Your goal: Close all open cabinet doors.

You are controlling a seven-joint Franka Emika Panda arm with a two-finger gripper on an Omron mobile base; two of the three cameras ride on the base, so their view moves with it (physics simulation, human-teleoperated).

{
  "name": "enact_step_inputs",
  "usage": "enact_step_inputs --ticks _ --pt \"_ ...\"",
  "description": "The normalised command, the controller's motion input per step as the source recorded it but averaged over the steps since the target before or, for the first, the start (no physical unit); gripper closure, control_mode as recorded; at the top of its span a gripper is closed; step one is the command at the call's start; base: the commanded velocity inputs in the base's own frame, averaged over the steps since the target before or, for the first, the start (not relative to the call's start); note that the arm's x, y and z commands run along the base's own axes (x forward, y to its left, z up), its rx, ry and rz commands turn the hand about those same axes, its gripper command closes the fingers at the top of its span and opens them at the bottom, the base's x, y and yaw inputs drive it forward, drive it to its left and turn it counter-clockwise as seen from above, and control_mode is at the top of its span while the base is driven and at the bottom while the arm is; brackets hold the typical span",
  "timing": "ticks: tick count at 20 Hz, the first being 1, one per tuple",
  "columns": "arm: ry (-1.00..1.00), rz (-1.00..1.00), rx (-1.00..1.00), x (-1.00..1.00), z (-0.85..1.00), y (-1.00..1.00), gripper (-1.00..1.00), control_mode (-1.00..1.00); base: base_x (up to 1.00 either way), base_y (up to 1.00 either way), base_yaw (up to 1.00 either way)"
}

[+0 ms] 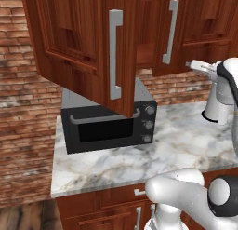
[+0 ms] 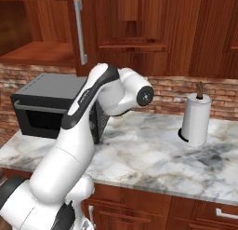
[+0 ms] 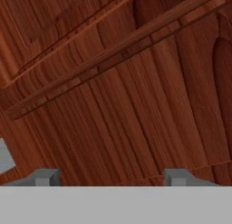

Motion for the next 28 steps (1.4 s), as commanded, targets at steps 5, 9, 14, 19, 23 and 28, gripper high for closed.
enact_step_inputs --ticks 5,9,14,19,23,28 --pt "0.15 -0.16 0.0 0.84 0.04 0.37 -1.0 -1.0 0.0 0.0 0.0" --pt "0.1 -0.17 -0.03 0.68 0.0 0.37 -1.0 -1.0 0.0 0.0 0.0" --pt "0.08 -0.12 -0.01 0.58 -0.06 0.19 -1.0 -1.0 0.0 0.0 0.0" --pt "0.1 -0.01 0.0 0.19 -0.2 0.0 -1.0 -1.0 0.0 0.0 0.0" --pt "0.0 0.01 0.0 -0.51 -0.16 0.02 -1.0 -1.0 0.0 0.0 0.0" --pt "0.0 0.03 -0.01 -0.99 -0.01 0.32 -1.0 -1.0 0.0 0.0 0.0"
